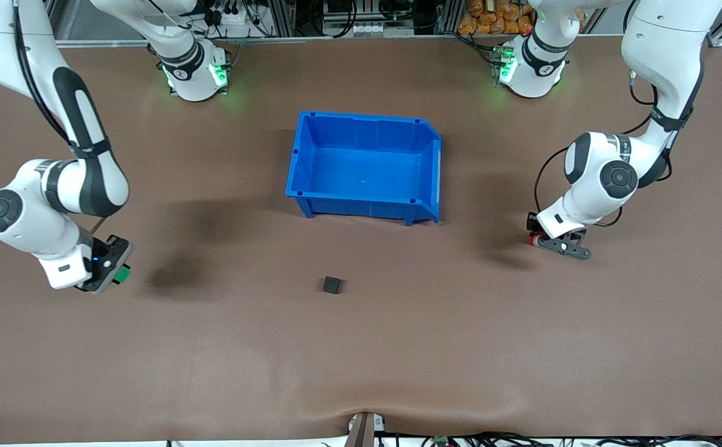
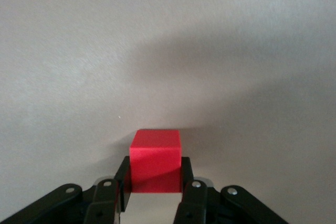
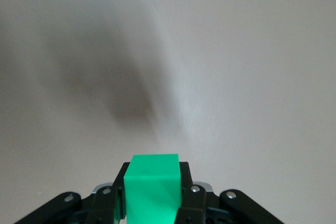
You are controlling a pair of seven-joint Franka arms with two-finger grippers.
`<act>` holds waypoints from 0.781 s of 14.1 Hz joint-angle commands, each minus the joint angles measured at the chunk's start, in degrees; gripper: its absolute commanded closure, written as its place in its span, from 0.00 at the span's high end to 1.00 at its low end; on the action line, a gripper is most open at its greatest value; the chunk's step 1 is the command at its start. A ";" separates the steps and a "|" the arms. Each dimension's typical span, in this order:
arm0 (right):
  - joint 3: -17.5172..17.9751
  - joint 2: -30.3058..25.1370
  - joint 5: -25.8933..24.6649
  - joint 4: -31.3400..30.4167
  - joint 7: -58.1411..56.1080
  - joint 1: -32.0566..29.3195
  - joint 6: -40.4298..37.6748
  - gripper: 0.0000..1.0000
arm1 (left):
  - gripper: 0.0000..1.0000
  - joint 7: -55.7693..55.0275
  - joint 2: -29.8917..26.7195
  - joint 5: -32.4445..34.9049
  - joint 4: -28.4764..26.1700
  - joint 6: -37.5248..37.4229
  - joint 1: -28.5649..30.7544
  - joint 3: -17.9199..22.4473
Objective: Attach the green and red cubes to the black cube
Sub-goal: 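Carry the green cube with the right gripper while the left gripper carries red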
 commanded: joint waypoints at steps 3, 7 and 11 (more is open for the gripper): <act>-0.32 -0.24 -0.41 4.42 -12.48 4.52 -1.21 0.00 | 0.00 -7.47 -1.02 1.28 5.89 -4.87 -0.99 -0.36; -0.23 -0.16 -0.15 5.04 -14.17 6.54 -1.29 0.00 | 0.00 -3.62 0.99 1.37 14.77 -9.19 -4.50 -0.28; -0.23 0.72 0.56 6.19 -10.59 9.36 -3.57 0.00 | 0.00 -1.16 6.96 1.46 25.57 -11.64 -10.91 -0.19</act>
